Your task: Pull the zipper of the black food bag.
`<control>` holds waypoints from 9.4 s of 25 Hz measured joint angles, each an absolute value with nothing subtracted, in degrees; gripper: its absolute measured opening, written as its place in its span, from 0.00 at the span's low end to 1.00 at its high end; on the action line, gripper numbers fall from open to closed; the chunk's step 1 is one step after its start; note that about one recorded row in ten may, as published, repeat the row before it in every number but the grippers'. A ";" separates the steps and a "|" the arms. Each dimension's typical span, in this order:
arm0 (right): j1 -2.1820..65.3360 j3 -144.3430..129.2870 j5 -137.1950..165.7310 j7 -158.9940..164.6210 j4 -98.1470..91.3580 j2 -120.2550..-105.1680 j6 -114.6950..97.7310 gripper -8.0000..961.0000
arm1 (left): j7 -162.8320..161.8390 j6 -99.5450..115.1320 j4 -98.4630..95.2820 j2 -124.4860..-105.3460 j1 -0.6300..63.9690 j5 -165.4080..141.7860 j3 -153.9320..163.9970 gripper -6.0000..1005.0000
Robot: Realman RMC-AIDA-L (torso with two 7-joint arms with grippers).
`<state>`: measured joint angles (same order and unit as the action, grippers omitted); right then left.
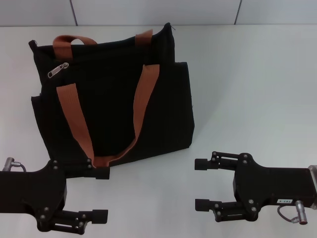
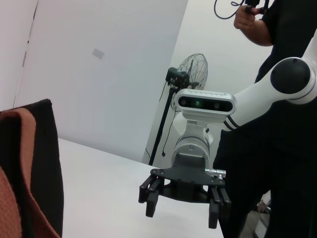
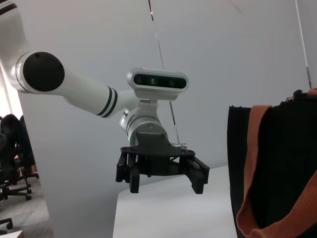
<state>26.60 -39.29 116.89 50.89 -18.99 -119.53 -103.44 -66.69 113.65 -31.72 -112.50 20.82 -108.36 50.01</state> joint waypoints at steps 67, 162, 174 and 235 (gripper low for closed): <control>27.08 -38.75 116.41 51.04 -19.33 -119.45 -102.28 0.81 | -63.96 92.84 -34.00 -110.33 23.31 -106.55 34.98 0.70; 62.54 -60.02 102.96 135.57 -27.19 -119.65 -82.99 0.80 | -57.84 101.16 -33.57 -113.22 21.44 -101.43 27.33 0.06; 63.34 -61.89 102.73 140.28 -26.98 -119.81 -79.95 0.56 | -57.83 101.23 -33.57 -113.35 21.58 -101.43 27.33 0.07; 63.36 -77.97 93.81 136.71 -29.63 -119.79 -73.48 0.39 | -56.27 106.08 -33.57 -115.37 23.25 -99.81 27.21 0.09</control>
<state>63.36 -77.97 93.81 136.72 -29.63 -119.79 -73.48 -56.27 106.08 -33.57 -115.37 23.25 -99.81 27.21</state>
